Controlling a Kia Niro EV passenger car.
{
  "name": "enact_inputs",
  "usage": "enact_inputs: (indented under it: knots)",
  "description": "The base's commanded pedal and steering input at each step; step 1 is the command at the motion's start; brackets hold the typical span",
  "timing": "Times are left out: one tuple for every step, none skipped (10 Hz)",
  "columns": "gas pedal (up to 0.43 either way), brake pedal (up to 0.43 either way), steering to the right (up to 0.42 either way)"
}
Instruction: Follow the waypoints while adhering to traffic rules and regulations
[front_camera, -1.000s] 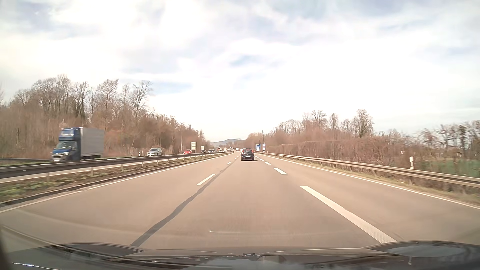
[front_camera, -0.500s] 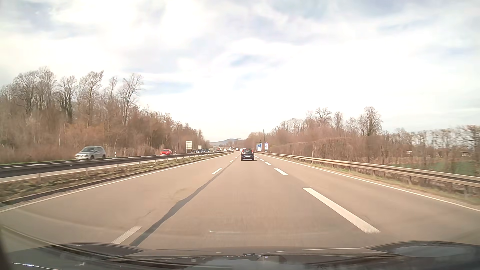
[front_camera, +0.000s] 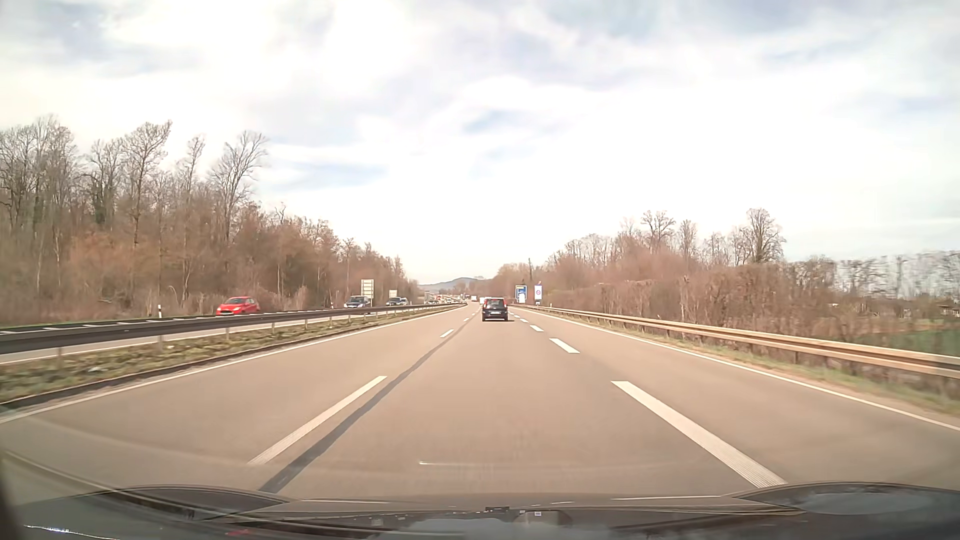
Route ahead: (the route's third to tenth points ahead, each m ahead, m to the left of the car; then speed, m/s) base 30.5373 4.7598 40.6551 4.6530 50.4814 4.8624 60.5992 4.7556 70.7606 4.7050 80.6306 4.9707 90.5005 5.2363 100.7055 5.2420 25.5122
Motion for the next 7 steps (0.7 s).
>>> enact_inputs:
  knots:
    - [0.197, 0.0, 0.001]
    - [0.197, 0.0, 0.001]
    - [0.197, 0.0, 0.001]
    - [0.197, 0.0, 0.001]
    - [0.197, 0.0, 0.001]
    - [0.197, 0.0, 0.001]
    - [0.197, 0.0, 0.001]
